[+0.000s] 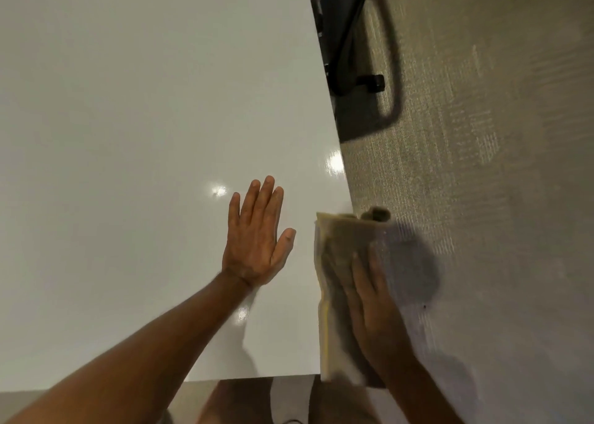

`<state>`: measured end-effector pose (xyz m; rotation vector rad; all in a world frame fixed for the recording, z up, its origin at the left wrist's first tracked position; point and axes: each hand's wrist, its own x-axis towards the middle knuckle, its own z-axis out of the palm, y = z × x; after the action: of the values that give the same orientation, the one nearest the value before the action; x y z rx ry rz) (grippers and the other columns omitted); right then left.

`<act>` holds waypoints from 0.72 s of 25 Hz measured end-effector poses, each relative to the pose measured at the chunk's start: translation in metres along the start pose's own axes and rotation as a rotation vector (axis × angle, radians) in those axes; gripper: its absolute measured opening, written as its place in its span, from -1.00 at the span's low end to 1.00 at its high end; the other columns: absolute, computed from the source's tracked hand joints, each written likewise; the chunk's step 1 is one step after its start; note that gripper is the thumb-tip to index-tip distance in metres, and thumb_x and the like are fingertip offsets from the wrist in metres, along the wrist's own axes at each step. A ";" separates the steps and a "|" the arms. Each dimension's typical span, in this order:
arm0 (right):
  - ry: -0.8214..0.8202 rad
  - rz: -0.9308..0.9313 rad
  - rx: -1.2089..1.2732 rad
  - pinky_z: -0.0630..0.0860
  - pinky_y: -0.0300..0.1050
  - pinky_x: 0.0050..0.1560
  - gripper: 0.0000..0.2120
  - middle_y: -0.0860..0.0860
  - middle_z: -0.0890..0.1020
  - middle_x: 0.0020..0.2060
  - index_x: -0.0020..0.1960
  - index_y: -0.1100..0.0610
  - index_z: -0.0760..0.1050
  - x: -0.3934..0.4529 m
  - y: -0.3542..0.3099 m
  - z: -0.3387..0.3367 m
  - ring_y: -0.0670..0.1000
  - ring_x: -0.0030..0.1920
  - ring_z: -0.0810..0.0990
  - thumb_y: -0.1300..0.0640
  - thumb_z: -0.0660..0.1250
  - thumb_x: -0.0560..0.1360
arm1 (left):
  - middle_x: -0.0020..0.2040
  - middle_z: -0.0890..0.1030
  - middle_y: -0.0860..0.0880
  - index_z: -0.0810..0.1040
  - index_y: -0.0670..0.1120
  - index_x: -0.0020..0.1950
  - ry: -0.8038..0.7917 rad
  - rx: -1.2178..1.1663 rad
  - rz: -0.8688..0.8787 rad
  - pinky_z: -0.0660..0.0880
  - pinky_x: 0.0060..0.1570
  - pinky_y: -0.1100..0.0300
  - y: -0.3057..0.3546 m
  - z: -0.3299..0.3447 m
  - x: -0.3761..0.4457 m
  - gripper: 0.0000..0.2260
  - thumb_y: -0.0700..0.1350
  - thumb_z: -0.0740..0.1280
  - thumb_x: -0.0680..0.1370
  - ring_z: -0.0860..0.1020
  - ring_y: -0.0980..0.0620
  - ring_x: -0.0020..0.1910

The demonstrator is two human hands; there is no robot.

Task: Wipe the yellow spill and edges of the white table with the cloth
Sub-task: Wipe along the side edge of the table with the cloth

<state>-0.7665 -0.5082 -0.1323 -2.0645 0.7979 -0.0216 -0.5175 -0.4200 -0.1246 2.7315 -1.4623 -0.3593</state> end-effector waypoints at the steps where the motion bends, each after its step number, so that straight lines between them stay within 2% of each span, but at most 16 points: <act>1: -0.005 0.040 -0.029 0.50 -0.55 0.09 -0.47 0.36 0.39 0.55 0.68 0.05 0.08 -0.024 0.001 0.005 0.09 -0.07 0.76 -0.11 -0.02 0.77 | 0.71 0.15 -0.13 0.14 -0.09 0.69 -0.003 0.001 0.000 0.13 0.61 -0.33 0.001 -0.001 0.001 -0.35 0.25 -0.15 0.71 0.11 -0.17 0.71; 2: -0.016 0.082 -0.042 0.64 -0.39 -0.06 -0.46 0.39 0.46 0.48 0.67 0.06 0.07 -0.036 0.001 0.008 0.11 -0.15 0.77 -0.16 -0.08 0.77 | 0.71 0.16 -0.14 0.15 -0.10 0.68 -0.006 -0.004 -0.003 0.15 0.60 -0.34 0.001 -0.003 0.001 -0.35 0.25 -0.15 0.71 0.13 -0.18 0.70; 3: -0.012 0.103 -0.047 0.67 -0.33 -0.21 -0.45 0.41 0.49 0.45 0.66 0.06 0.05 -0.039 0.000 0.011 0.10 -0.21 0.77 -0.18 -0.12 0.77 | 0.70 0.17 -0.14 0.17 -0.11 0.68 -0.008 -0.013 -0.007 0.16 0.60 -0.34 0.002 -0.004 0.002 -0.34 0.26 -0.16 0.71 0.14 -0.19 0.70; 4: 0.008 0.100 -0.044 0.61 -0.39 -0.30 -0.45 0.41 0.48 0.45 0.67 0.03 0.04 -0.034 -0.002 0.012 0.04 -0.26 0.75 -0.19 -0.13 0.76 | 0.70 0.18 -0.15 0.18 -0.12 0.67 -0.011 -0.021 -0.007 0.17 0.59 -0.35 0.002 -0.005 0.001 -0.33 0.26 -0.16 0.70 0.15 -0.20 0.69; 6: 0.039 0.058 -0.050 0.44 -0.54 -0.34 -0.45 0.36 0.40 0.54 0.71 -0.12 -0.08 -0.006 -0.007 0.007 -0.12 -0.32 0.62 -0.20 -0.12 0.75 | 0.69 0.21 -0.16 0.20 -0.12 0.67 -0.017 -0.021 -0.002 0.19 0.58 -0.36 0.002 -0.005 0.001 -0.32 0.27 -0.17 0.70 0.17 -0.21 0.68; 7: 0.044 0.031 -0.041 0.46 -0.51 -0.34 -0.43 0.31 0.34 0.59 0.70 -0.19 -0.17 0.016 -0.011 0.002 -0.13 -0.31 0.59 -0.22 -0.12 0.75 | 0.68 0.22 -0.17 0.20 -0.12 0.66 -0.023 -0.010 -0.004 0.20 0.58 -0.37 0.002 -0.006 0.002 -0.32 0.27 -0.18 0.70 0.18 -0.22 0.68; 8: 0.039 0.019 -0.018 0.56 -0.38 -0.31 -0.42 0.27 0.28 0.63 0.70 -0.22 -0.21 0.039 -0.016 -0.004 -0.06 -0.25 0.63 -0.24 -0.10 0.74 | 0.68 0.24 -0.18 0.20 -0.12 0.66 -0.031 0.006 -0.006 0.21 0.57 -0.37 0.002 -0.007 0.003 -0.32 0.28 -0.19 0.70 0.20 -0.23 0.67; 9: 0.051 0.015 0.004 0.67 -0.21 -0.22 -0.41 0.25 0.23 0.65 0.70 -0.19 -0.18 0.066 -0.021 -0.010 0.08 -0.11 0.70 -0.22 -0.06 0.74 | 0.68 0.24 -0.18 0.19 -0.11 0.65 -0.041 0.026 -0.004 0.21 0.57 -0.36 0.002 -0.008 0.004 -0.32 0.28 -0.19 0.69 0.20 -0.24 0.67; 11: 0.102 0.000 0.016 0.68 0.05 0.05 -0.41 0.25 0.18 0.67 0.71 0.01 0.00 0.126 -0.034 -0.021 0.31 0.29 0.63 -0.06 0.10 0.75 | 0.69 0.21 -0.17 0.16 -0.10 0.67 -0.055 0.060 0.007 0.20 0.58 -0.35 0.000 -0.007 0.002 -0.33 0.28 -0.19 0.69 0.17 -0.22 0.69; 12: 0.132 -0.026 -0.009 0.66 0.08 0.11 -0.42 0.25 0.18 0.67 0.70 0.08 0.09 0.156 -0.042 -0.026 0.34 0.38 0.57 0.03 0.16 0.74 | 0.70 0.19 -0.17 0.16 -0.10 0.67 -0.054 0.067 0.012 0.18 0.59 -0.34 -0.002 -0.005 0.002 -0.33 0.28 -0.18 0.70 0.14 -0.21 0.69; 14: 0.209 -0.117 -0.139 0.69 0.09 0.17 -0.44 0.23 0.20 0.67 0.69 0.15 0.16 0.213 -0.054 -0.035 0.28 0.47 0.53 0.11 0.20 0.73 | 0.71 0.16 -0.15 0.16 -0.10 0.68 -0.033 0.056 0.023 0.15 0.61 -0.32 -0.004 -0.001 0.001 -0.33 0.27 -0.16 0.70 0.11 -0.20 0.71; 16: 0.181 -0.070 -0.120 0.63 0.09 0.27 -0.41 0.16 0.11 0.71 0.72 0.04 0.07 0.261 -0.065 -0.044 0.23 0.50 0.51 0.02 0.16 0.75 | 0.72 0.12 -0.13 0.16 -0.10 0.69 -0.006 0.035 0.029 0.09 0.63 -0.30 -0.005 0.003 0.000 -0.34 0.27 -0.14 0.71 0.07 -0.17 0.72; 18: 0.159 -0.031 -0.062 0.55 0.11 0.37 -0.39 0.17 0.08 0.71 0.73 -0.04 0.02 0.301 -0.072 -0.050 0.28 0.47 0.52 -0.03 0.16 0.75 | 0.73 0.08 -0.10 0.13 -0.09 0.70 0.013 0.032 0.036 0.05 0.64 -0.29 -0.007 0.007 0.001 -0.34 0.27 -0.13 0.71 0.03 -0.15 0.72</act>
<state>-0.5047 -0.6815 -0.1304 -2.1538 0.8726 -0.1819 -0.5129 -0.4162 -0.1319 2.7224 -1.5259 -0.3192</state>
